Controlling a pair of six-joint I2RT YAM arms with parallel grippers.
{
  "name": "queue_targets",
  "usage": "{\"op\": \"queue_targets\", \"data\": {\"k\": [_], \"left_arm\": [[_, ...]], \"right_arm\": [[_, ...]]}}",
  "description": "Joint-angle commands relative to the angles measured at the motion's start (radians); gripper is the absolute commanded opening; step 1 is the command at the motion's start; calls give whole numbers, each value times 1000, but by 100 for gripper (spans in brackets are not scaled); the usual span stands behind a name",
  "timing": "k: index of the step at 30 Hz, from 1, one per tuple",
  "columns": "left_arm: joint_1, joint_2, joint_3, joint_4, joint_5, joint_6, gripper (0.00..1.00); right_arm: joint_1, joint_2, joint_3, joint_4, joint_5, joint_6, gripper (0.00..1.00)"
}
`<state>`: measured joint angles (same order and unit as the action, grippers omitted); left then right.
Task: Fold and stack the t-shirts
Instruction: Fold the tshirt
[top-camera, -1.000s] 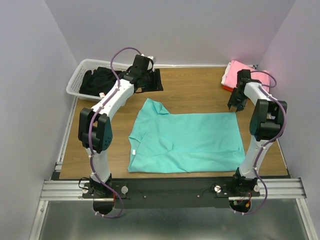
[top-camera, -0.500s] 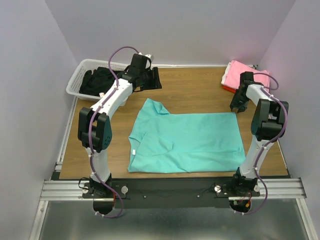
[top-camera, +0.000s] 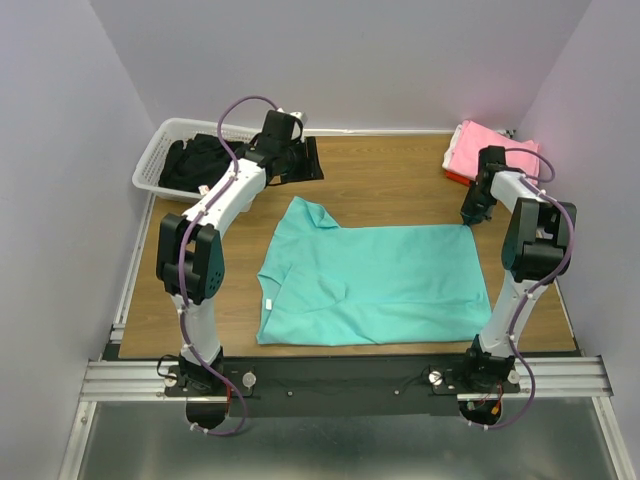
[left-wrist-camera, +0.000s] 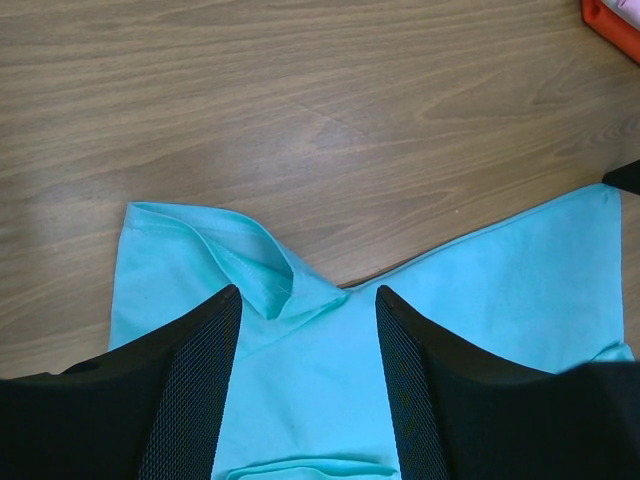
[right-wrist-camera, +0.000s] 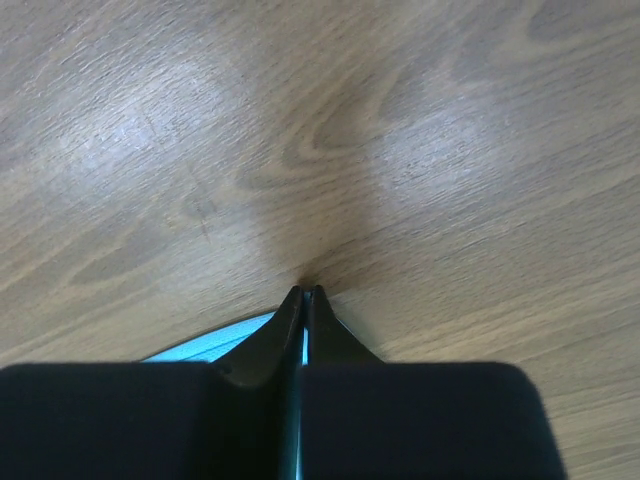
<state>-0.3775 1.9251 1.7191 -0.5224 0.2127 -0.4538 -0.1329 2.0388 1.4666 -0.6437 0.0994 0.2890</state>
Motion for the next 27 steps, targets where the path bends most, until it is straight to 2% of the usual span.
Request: {"op": "queue_targets", "data": {"k": [1,6,15,27], "left_arm": [[0,40,2,15,-19,-16,64],[0,87,17,7,-33,-14,64],[0,202,59,7,-114,-14,60],[6,400,280,-14,-202,15,54]], "right_arm": [[-10,28,-38,-2,36,-10,5],[-19,4,-71,-2,74,-5,0],[-66,-38,-103,-4,117,1,0],[-71,-61,-123,-4,80,-5,0]]}}
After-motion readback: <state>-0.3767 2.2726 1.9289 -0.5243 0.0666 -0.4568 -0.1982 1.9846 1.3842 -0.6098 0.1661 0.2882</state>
